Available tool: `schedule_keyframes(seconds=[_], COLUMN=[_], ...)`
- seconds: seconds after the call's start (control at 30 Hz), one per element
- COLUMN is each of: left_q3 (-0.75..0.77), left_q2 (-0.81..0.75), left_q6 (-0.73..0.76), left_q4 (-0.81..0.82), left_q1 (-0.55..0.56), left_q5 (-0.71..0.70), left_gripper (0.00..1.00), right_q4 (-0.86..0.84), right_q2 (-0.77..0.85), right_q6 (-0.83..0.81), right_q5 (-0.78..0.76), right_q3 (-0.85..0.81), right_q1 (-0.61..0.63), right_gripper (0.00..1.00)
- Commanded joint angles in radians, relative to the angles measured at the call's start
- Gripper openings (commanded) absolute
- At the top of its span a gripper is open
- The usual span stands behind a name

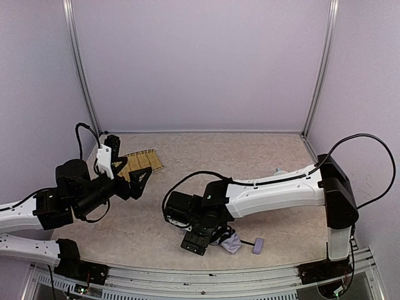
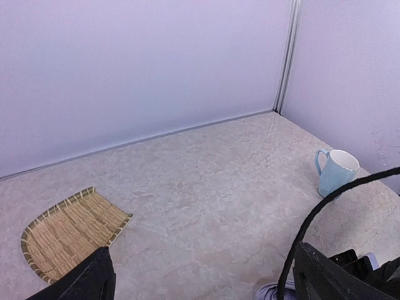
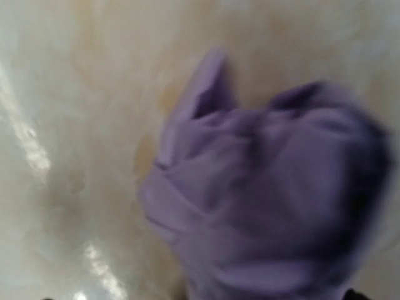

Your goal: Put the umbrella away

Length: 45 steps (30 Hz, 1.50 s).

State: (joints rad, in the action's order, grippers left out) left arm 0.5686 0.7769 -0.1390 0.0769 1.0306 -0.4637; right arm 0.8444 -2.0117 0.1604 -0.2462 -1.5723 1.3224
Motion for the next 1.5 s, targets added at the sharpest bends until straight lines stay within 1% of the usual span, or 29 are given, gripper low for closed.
schedule_keyframes(seconds=[0.0, 0.1, 0.23, 0.37, 0.4, 0.5, 0.53, 0.7, 0.77, 0.87, 0.93, 1.0, 1.03, 1.1, 1.2, 1.23, 1.3, 1.37, 1.4, 1.47], left_q3=[-0.022, -0.027, -0.041, -0.048, -0.053, -0.061, -0.058, -0.055, -0.054, -0.045, -0.035, -0.024, -0.022, -0.022, -0.023, -0.021, -0.017, -0.013, -0.012, -0.003], left_q2=[0.008, 0.006, -0.013, -0.034, -0.039, -0.041, -0.039, -0.033, -0.030, -0.019, -0.013, -0.011, -0.012, -0.023, -0.045, -0.054, -0.077, -0.097, -0.103, -0.104], left_q6=[-0.074, -0.072, -0.060, -0.044, -0.038, -0.023, -0.023, -0.011, -0.006, 0.003, 0.007, 0.011, 0.012, 0.012, 0.000, -0.007, -0.017, -0.020, -0.020, -0.022], left_q4=[-0.049, -0.050, -0.033, -0.021, -0.012, 0.010, 0.009, 0.000, 0.000, -0.007, -0.016, -0.029, -0.033, -0.036, -0.044, -0.048, -0.056, -0.058, -0.057, -0.060], left_q1=[-0.016, -0.016, -0.015, -0.015, -0.015, -0.015, -0.015, -0.016, -0.015, -0.015, -0.016, -0.016, -0.016, -0.017, -0.021, -0.025, -0.034, -0.048, -0.057, -0.071], left_q5=[0.009, 0.012, 0.041, 0.057, 0.059, 0.071, 0.075, 0.073, 0.070, 0.059, 0.049, 0.038, 0.029, -0.002, -0.069, -0.096, -0.132, -0.146, -0.147, -0.146], left_gripper=[0.96, 0.96, 0.96, 0.96, 0.96, 0.96, 0.96, 0.96, 0.97, 0.97, 0.97, 0.97, 0.97, 0.97, 0.97, 0.97, 0.97, 0.97, 0.97, 0.97], right_q4=[0.157, 0.230, 0.238, 0.253, 0.250, 0.224, 0.219, 0.223, 0.215, 0.186, 0.154, 0.109, 0.068, -0.080, -0.370, -0.468, -0.641, -0.810, -0.882, -0.969], right_q2=[-0.097, -0.169, -0.202, -0.214, -0.217, -0.230, -0.234, -0.232, -0.213, -0.168, -0.128, -0.070, -0.036, 0.042, 0.175, 0.212, 0.265, 0.290, 0.287, 0.244], right_q6=[0.074, 0.085, 0.085, 0.088, 0.081, 0.047, 0.037, 0.016, 0.002, -0.032, -0.058, -0.093, -0.114, -0.161, -0.244, -0.273, -0.318, -0.374, -0.413, -0.455], right_q5=[-0.088, -0.103, -0.094, -0.161, -0.169, -0.174, -0.176, -0.209, -0.205, -0.171, -0.142, -0.092, -0.054, 0.037, 0.216, 0.294, 0.393, 0.436, 0.450, 0.508], right_q3=[-0.078, -0.104, -0.101, -0.097, -0.099, -0.112, -0.120, -0.157, -0.171, -0.198, -0.217, -0.229, -0.225, -0.194, -0.059, -0.034, -0.037, -0.101, -0.165, -0.366], right_q1=[0.009, 0.006, -0.010, -0.027, -0.036, -0.049, -0.050, -0.050, -0.050, -0.051, -0.053, -0.067, -0.080, -0.118, -0.216, -0.250, -0.306, -0.329, -0.331, -0.331], right_gripper=[0.99, 0.95, 0.82, 0.81, 0.79, 0.54, 0.48, 0.35, 0.28, 0.18, 0.14, 0.04, 0.00, 0.00, 0.00, 0.00, 0.00, 0.00, 0.00, 0.00])
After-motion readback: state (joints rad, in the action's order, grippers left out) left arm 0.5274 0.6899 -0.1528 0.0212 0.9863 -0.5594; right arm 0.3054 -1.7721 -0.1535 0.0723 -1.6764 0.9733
